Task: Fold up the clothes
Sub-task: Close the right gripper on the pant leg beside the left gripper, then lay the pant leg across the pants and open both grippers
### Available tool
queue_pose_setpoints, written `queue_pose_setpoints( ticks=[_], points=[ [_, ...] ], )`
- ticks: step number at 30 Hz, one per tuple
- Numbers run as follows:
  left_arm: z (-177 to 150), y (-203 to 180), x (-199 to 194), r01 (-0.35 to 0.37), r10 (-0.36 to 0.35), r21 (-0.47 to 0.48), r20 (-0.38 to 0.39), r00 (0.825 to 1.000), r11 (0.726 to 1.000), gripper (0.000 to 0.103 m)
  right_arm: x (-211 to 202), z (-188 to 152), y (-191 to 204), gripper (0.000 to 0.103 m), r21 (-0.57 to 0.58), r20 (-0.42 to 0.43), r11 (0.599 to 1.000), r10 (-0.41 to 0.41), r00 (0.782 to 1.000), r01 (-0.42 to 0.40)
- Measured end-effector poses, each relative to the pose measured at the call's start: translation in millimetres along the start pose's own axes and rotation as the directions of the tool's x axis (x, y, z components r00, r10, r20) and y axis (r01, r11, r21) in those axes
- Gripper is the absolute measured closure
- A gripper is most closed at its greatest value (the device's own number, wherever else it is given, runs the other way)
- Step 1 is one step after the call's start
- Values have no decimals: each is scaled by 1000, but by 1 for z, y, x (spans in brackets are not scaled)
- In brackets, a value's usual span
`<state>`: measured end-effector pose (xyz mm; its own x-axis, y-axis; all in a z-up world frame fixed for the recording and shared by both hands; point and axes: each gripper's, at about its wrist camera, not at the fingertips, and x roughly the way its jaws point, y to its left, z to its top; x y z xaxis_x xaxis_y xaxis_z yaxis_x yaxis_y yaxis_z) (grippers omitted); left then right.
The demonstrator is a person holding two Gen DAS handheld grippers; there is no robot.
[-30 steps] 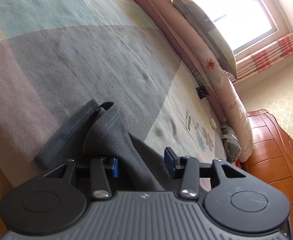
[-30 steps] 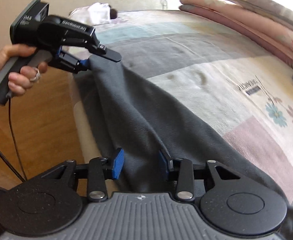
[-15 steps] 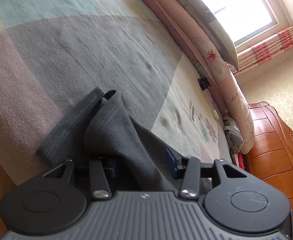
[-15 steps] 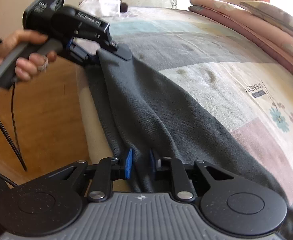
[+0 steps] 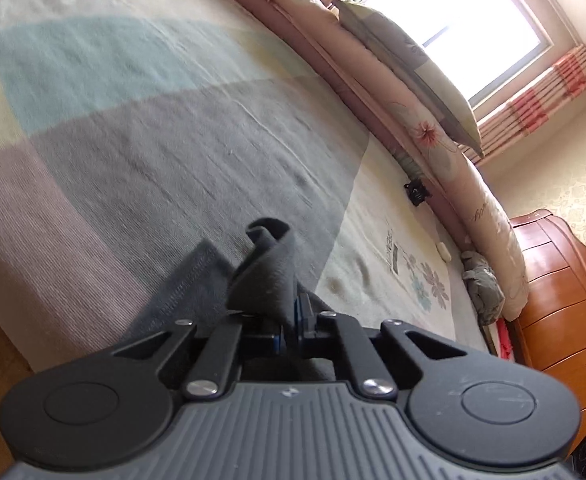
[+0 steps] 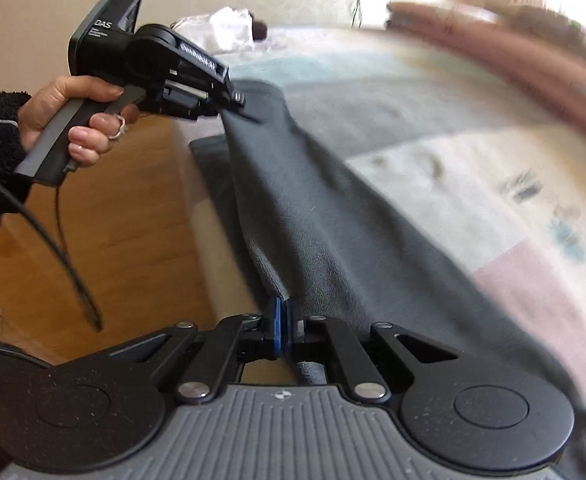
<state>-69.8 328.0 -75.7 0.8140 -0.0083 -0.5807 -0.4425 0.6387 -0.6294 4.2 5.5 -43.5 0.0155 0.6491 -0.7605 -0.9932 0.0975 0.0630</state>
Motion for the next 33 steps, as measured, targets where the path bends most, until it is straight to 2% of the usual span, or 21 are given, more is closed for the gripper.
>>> queue_pose_setpoints(
  ticks=[5,8,9,10,13,15,17,19,22,25,26,28,30,33],
  points=[
    [2,13,-9,-96,96,-9,19,995,995,94,4,-4,-3,96,48,-44,996,82,996,-80],
    [7,2,-18,-210,204,84,78,976,974,94,-4,-4,-3,87,54,-12,997,51,999,-50],
    [7,-5,-20,-201,193,110,82,978,973,94,-8,-4,-3,87,61,0,997,41,999,-41],
    [7,-11,-20,-180,171,134,81,982,974,94,-10,-4,-4,87,65,10,997,31,999,-31],
    [-2,-38,-12,-36,37,215,-3,999,976,85,-16,-6,-6,86,83,30,997,-8,1000,5],
    [-18,-62,5,75,-47,284,-104,993,956,79,-19,-9,-9,85,104,35,994,-33,999,30],
    [-38,-83,22,170,-110,327,-194,975,930,79,-22,-13,-13,84,130,37,990,-63,997,58],
    [-57,-101,39,253,-160,346,-275,948,904,79,-29,-21,-19,81,164,33,983,-94,995,88],
    [-80,-112,62,332,-206,308,-375,904,892,77,-40,-36,-29,75,225,28,966,-135,990,126],
    [-92,-111,74,278,-128,381,-375,918,882,77,-49,-54,-40,63,301,15,936,-196,980,183],
    [-91,-107,75,259,-112,398,-357,927,880,85,-52,-60,-43,60,326,10,924,-216,976,202],
    [-79,-90,68,195,-76,372,-312,947,907,85,-58,-71,-50,58,374,-2,896,-256,967,238],
    [-66,-68,56,118,-20,371,-257,966,921,94,-63,-83,-56,56,418,-12,868,-289,957,268],
    [-48,-44,42,19,61,354,-211,976,935,97,-67,-98,-63,53,481,-23,823,-332,943,302]
  ],
)
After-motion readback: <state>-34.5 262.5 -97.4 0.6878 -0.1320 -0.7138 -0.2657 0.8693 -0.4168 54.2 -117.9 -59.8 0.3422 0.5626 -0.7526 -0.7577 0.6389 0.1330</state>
